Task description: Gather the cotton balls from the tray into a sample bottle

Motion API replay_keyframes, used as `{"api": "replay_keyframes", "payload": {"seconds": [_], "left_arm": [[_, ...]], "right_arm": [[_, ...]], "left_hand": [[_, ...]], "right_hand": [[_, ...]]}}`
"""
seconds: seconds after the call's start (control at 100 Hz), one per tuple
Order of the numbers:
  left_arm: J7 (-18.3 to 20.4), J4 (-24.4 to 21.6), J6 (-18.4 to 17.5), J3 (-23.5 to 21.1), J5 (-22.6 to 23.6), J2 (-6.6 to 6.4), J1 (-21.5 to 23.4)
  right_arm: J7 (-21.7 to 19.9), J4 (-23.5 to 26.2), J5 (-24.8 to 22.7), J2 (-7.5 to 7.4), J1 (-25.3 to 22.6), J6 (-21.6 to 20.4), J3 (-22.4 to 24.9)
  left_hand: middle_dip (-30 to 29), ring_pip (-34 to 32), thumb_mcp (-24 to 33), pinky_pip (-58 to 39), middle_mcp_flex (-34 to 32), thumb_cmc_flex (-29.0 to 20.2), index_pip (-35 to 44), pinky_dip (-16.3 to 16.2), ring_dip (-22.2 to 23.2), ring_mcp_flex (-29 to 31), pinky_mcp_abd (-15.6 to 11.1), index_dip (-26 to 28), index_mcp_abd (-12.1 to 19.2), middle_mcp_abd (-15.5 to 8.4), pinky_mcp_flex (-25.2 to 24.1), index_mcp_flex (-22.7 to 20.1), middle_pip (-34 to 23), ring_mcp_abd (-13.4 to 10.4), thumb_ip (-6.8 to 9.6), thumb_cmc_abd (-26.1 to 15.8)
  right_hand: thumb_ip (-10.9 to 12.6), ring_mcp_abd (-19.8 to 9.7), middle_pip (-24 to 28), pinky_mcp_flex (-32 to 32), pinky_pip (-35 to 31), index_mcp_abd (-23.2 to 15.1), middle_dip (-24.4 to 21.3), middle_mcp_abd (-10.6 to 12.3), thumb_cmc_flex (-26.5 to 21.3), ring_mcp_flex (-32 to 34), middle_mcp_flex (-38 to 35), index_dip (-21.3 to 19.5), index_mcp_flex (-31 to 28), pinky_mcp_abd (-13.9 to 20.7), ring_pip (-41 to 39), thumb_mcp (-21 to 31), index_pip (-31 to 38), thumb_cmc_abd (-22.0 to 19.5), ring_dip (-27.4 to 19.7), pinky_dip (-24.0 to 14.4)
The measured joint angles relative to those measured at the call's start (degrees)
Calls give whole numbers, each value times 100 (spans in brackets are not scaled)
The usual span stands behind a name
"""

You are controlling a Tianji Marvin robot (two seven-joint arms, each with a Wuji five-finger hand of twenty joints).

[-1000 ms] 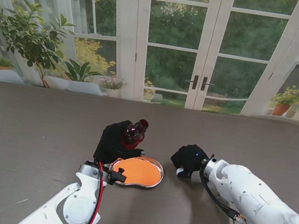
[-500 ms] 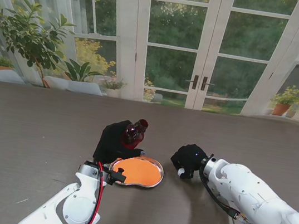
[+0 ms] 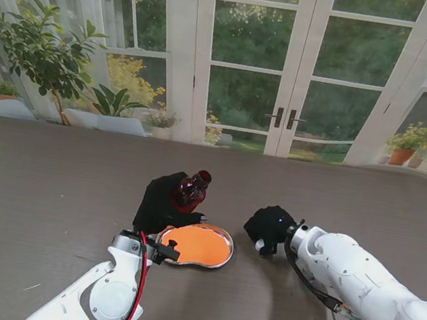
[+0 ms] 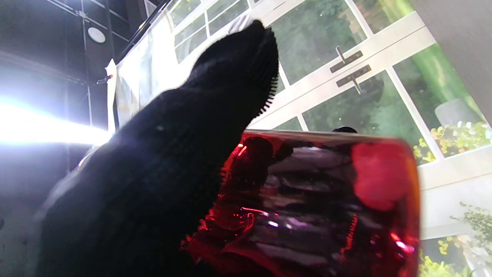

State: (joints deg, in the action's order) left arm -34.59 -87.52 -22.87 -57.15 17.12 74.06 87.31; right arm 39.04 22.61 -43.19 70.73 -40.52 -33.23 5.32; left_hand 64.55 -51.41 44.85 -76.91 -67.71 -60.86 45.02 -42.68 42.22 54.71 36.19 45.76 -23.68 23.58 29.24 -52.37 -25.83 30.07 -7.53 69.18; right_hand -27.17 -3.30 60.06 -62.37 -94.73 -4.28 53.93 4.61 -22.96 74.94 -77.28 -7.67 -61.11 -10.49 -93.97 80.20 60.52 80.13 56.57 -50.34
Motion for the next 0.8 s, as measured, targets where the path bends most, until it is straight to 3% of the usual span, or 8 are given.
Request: {"api": "replay_keyframes", "payload": {"seconds": [0.25, 0.53, 0.8], "left_arm": [[3, -5, 0, -2, 6, -2, 1], [7, -24, 1, -17, 28, -7, 10], [10, -39, 5, -27, 29, -13, 20]], "right_arm": [[-6, -127, 18, 55, 2, -194, 57], [-394, 378, -174, -96, -178, -292, 690], [-624, 543, -146, -101, -273, -425, 914]], "left_hand": [[0, 0, 0, 0, 0, 0, 0, 0, 0, 0, 2, -2, 0, 0, 0, 0, 0, 1, 0, 0], [0, 0, 0, 1, 0, 0, 0, 0, 0, 0, 2, -7, 0, 0, 0, 0, 0, 1, 0, 0], [0, 0, 0, 1, -1, 0, 0, 0, 0, 0, 2, -9, 0, 0, 0, -1, 0, 2, 0, 0]], "right_hand": [[-95, 0, 6, -5, 0, 0, 41, 0, -4, 0, 0, 175, 4, 0, -2, 0, 15, -271, 0, 0], [-99, 0, 6, -5, 0, 0, 60, 0, -3, 0, 0, 218, 4, 0, -3, 0, -21, -540, 0, 1], [-101, 0, 7, -1, 0, 0, 136, 0, 1, 0, 0, 218, 7, 0, -3, 0, -29, -705, 0, 1]]}}
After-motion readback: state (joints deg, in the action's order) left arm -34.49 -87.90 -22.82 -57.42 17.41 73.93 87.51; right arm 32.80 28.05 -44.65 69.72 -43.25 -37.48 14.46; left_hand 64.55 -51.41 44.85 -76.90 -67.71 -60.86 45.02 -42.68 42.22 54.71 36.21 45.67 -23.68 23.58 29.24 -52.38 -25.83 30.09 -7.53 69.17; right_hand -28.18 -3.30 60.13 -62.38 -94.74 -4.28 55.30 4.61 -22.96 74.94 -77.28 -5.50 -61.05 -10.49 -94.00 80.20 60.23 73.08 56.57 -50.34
